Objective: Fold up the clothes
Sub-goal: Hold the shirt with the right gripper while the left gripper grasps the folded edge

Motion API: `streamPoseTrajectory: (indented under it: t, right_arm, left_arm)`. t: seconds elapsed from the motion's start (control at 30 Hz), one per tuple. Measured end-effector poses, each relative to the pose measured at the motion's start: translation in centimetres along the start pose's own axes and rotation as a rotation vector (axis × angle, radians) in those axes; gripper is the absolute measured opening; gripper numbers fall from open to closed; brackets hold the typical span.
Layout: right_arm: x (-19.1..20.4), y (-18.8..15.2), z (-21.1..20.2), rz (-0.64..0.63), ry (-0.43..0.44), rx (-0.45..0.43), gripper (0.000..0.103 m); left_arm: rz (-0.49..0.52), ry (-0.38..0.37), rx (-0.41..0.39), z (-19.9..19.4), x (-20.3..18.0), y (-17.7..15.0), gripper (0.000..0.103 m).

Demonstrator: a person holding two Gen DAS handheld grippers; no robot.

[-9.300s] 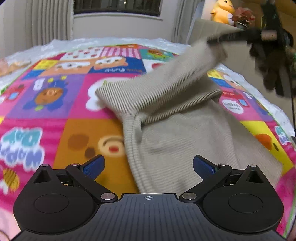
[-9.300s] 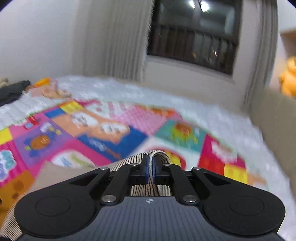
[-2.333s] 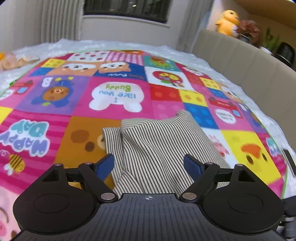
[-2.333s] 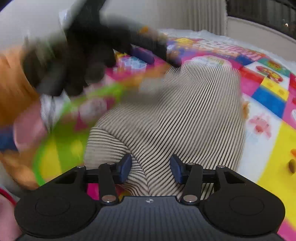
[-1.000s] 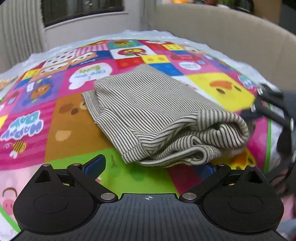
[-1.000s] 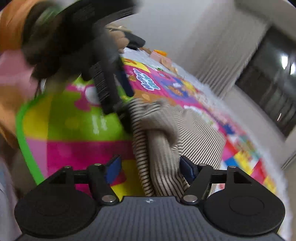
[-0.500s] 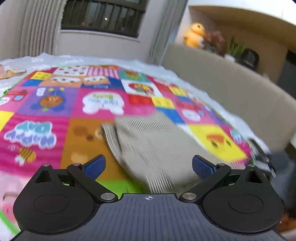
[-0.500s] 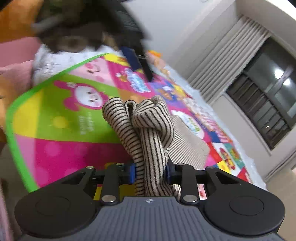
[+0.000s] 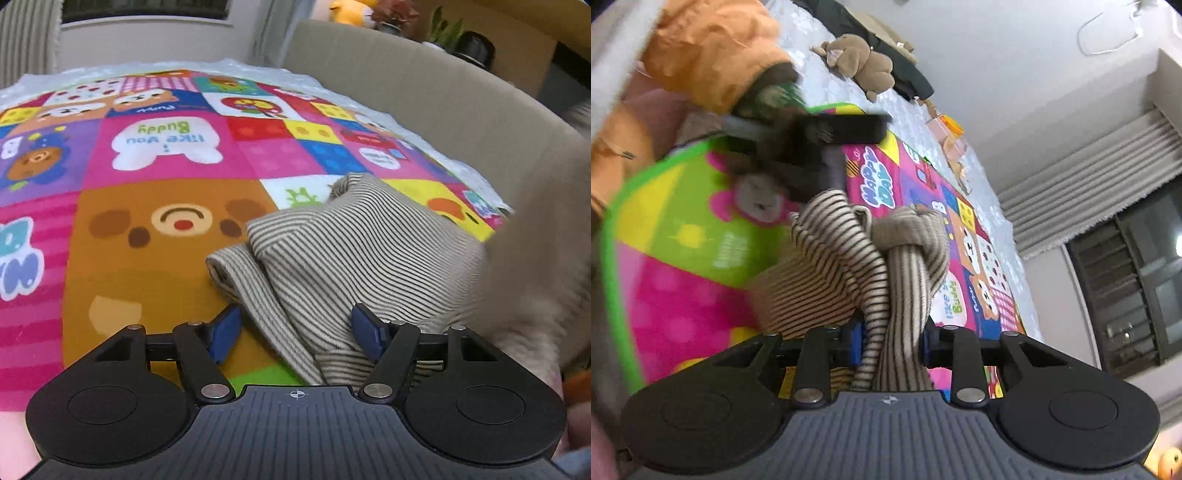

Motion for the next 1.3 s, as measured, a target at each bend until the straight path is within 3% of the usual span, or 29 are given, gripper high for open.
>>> streamPoseTrajectory:
  t: [0.17,0.23,0.37,0.4,0.6,0.77,0.87,0.97,1.0,1.03,1.1,1.17,1.3]
  right_arm:
    - [-3.3,-0.6,6.0,-0.007,0.074,-0.008,0.028]
    - [-3.7,-1.4,8.7,0.019,0.133,0.004,0.028]
    - [-3.5,-2.5,11.7,0.085,0.17,0.003,0.028]
    - [-3.6,-2.6,11.8,0.1,0.17,-0.005,0.028]
    - [-3.1,-2.9,9.2,0.133,0.122,-0.056,0.028]
    - [-3.8,-2.6,3.8,0.182,0.108,-0.127,0.028]
    - [-3.8,-2.2,3.0,0.148,0.126,-0.144,0.028]
    - [-4.0,-2.1,5.3,0.13,0.14,-0.143,0.029]
    - [-4.1,-2.2,6.4,0.128,0.147,-0.138,0.029]
    - [-4.2,-2.3,7.7,0.125,0.149,-0.127,0.036]
    - [-4.1,-2.4,9.7,0.12,0.115,-0.095,0.057]
    - [-4.8,-2.6,10.6,0.148,0.06,-0.077,0.068]
    - [-6.8,-3.6,8.8,0.279,-0.045,-0.059,0.1]
  left_arm:
    - [-0.028,0.001,-0.009,-1.5,0.8,-0.6,0.068]
    - [-0.022,-0.002,-0.022,-1.9,0.4,-0.4,0.08]
    - [-0.001,-0.018,-0.051,-2.5,-0.7,0.2,0.089]
    - [0.005,-0.022,-0.058,-2.6,-1.0,0.3,0.094]
    - [0.037,-0.046,-0.102,-3.4,-2.7,1.2,0.101]
    - [0.079,-0.109,-0.117,-2.2,-5.1,1.6,0.101]
    - [0.077,-0.174,-0.13,-1.5,-6.7,1.5,0.099]
    - [0.046,-0.148,-0.115,-1.3,-7.2,1.0,0.085]
    - [0.015,-0.104,-0.092,-1.0,-6.7,0.8,0.071]
    - [-0.015,-0.06,-0.068,-0.8,-6.1,0.6,0.062]
    - [-0.097,-0.045,-0.059,-0.7,-4.6,0.3,0.061]
    - [-0.185,-0.053,-0.062,-0.7,-3.1,0.1,0.061]
    - [-0.192,-0.048,-0.062,-0.3,-2.7,0.4,0.062]
Point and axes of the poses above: each gripper's, at about its wrist camera, not at the fingertips, and z roughly the way its jaws point, x to its left, y to its top, the point moved 1 cm from there along z, roughly the way its jaws point, and after that the axes turned 2 degrees about y, right-handed, at the moved point
